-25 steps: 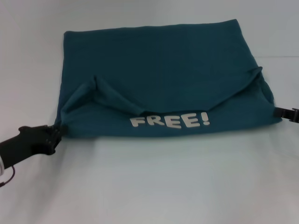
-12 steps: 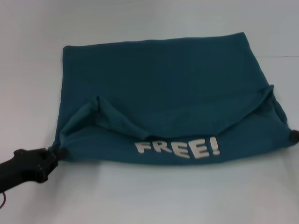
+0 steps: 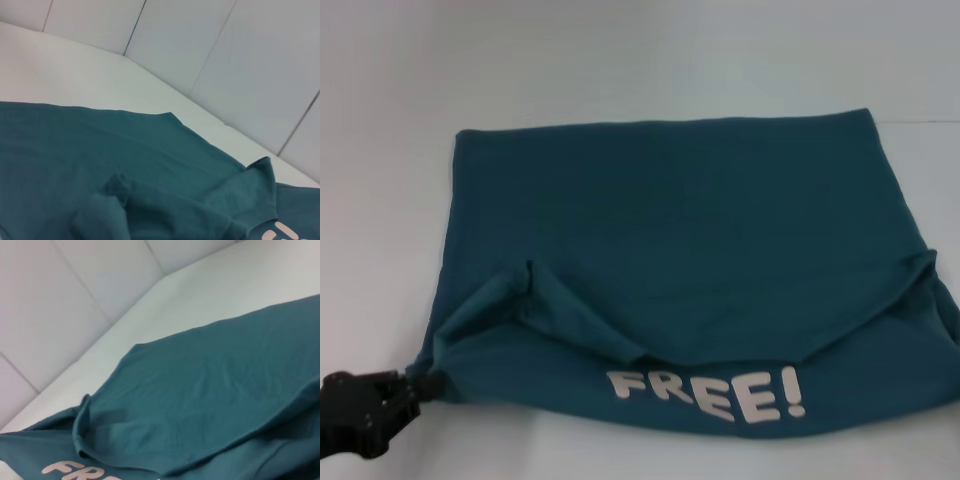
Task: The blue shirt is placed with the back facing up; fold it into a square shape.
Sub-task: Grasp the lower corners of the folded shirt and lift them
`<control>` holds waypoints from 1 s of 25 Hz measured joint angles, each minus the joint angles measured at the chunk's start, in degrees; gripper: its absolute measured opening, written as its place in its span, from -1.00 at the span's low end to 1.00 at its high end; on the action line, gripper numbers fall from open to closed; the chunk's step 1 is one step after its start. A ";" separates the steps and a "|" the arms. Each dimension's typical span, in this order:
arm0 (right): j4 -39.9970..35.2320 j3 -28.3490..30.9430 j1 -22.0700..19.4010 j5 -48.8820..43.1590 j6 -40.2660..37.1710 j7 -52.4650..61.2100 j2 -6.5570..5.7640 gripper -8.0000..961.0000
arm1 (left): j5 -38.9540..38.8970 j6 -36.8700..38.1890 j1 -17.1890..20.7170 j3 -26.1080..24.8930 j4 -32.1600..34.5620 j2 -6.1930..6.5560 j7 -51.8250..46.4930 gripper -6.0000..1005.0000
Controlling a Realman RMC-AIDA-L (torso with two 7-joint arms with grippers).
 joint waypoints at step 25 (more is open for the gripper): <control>-3.28 6.08 -2.21 -7.32 -11.85 -2.34 -1.76 -0.87 | 9.24 13.87 0.87 -5.29 2.73 0.50 -6.84 -0.82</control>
